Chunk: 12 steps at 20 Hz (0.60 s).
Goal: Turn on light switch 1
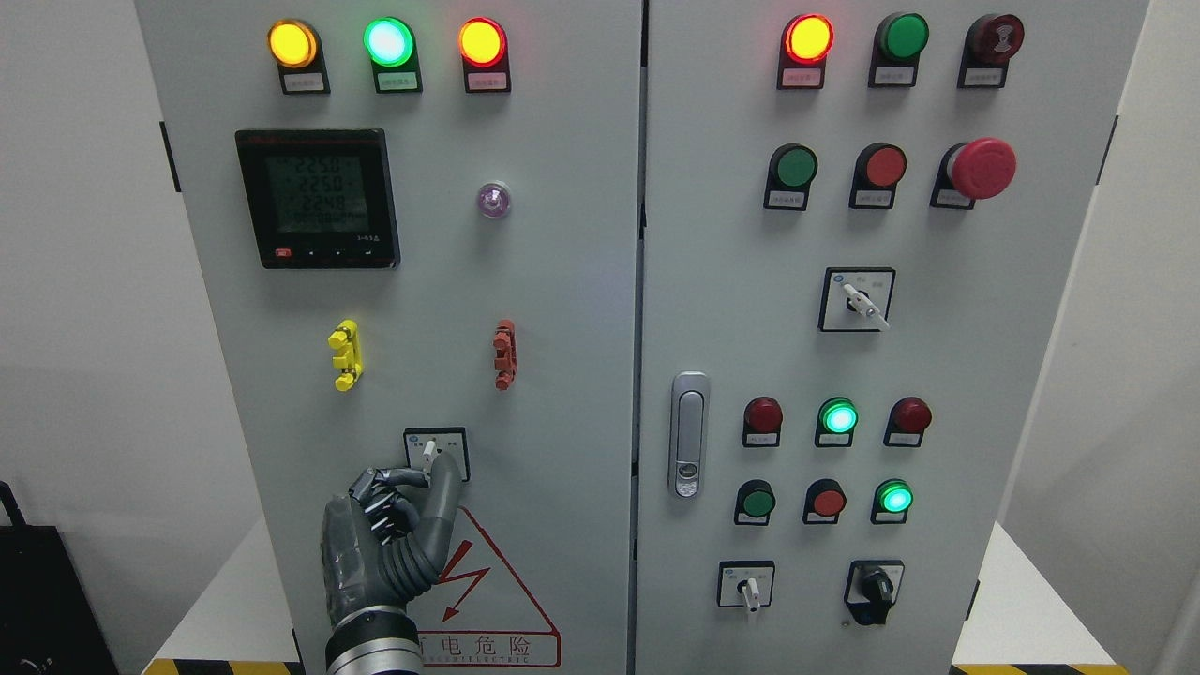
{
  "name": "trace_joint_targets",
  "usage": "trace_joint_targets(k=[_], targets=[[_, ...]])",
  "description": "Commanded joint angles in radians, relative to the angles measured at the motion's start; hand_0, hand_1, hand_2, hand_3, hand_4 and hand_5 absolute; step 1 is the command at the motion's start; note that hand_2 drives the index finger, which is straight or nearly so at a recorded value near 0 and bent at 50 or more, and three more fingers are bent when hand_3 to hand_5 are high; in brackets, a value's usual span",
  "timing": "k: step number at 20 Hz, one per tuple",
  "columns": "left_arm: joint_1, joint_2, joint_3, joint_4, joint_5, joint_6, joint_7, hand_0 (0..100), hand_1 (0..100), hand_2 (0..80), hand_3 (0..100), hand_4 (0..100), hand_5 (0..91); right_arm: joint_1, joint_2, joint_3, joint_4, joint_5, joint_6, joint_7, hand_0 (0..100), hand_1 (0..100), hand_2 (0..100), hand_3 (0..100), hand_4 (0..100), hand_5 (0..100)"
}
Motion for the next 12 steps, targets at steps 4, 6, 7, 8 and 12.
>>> trace_joint_targets(k=[4, 6, 7, 8, 12], targets=[[0.000, 0.000, -0.001, 0.000, 0.008, 0.000, -0.001, 42, 49, 58.2, 100, 99, 85.0, 0.000, 0.000, -0.001, 0.000, 0.000, -0.001, 0.000, 0, 0, 0, 0, 0, 0], [0.000, 0.000, -0.001, 0.000, 0.008, 0.000, -0.001, 43, 49, 58.7, 100, 99, 85.1, 0.000, 0.000, -0.001, 0.000, 0.000, -0.001, 0.000, 0, 0, 0, 0, 0, 0], [0.000, 0.000, -0.001, 0.000, 0.008, 0.000, -0.001, 44, 49, 58.9, 100, 99, 85.1, 0.000, 0.000, 0.000, 0.000, 0.000, -0.001, 0.000, 0, 0, 0, 0, 0, 0], [0.000, 0.001, -0.001, 0.000, 0.008, 0.000, -0.001, 44, 48, 59.0, 100, 99, 85.2, 0.000, 0.000, -0.001, 0.000, 0.000, -0.001, 0.000, 0, 0, 0, 0, 0, 0], [0.000, 0.000, -0.001, 0.000, 0.019, 0.000, 0.001, 47, 47, 59.3, 100, 99, 85.2, 0.000, 0.000, 0.000, 0.000, 0.000, -0.001, 0.000, 0, 0, 0, 0, 0, 0]])
